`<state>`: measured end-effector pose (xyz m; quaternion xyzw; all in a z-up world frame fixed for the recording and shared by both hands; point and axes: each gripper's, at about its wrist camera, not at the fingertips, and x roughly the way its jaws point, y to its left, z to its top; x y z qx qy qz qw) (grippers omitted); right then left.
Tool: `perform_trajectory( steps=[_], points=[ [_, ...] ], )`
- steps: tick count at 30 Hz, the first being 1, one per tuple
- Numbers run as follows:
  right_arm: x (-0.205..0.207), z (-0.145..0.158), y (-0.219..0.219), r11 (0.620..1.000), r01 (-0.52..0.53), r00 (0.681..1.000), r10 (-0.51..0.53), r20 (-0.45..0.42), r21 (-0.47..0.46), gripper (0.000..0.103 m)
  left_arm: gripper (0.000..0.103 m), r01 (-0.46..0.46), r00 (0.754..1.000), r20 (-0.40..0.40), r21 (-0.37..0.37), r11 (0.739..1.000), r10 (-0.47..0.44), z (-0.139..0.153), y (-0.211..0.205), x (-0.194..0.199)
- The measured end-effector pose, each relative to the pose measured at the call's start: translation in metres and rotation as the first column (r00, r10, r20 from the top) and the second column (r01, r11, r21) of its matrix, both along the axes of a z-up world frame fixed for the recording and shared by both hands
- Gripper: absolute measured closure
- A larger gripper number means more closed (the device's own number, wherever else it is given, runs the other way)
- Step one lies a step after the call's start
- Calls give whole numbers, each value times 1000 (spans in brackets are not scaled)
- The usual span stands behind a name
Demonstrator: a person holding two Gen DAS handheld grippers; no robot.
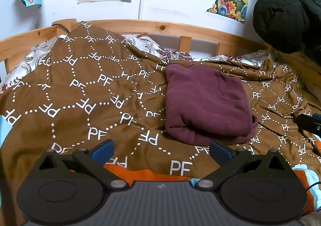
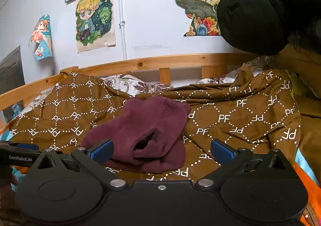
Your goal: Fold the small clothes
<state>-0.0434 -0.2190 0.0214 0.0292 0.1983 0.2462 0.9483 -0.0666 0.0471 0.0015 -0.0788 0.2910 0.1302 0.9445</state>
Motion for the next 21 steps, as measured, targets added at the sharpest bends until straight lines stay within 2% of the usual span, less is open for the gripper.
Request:
perform_trajectory(
  steps=[21],
  points=[
    [-1,2,-1,1000,7,1000,-7,-3,3,1,1,3,1000,6,6,1000,-3,2,-2,-1]
  ],
)
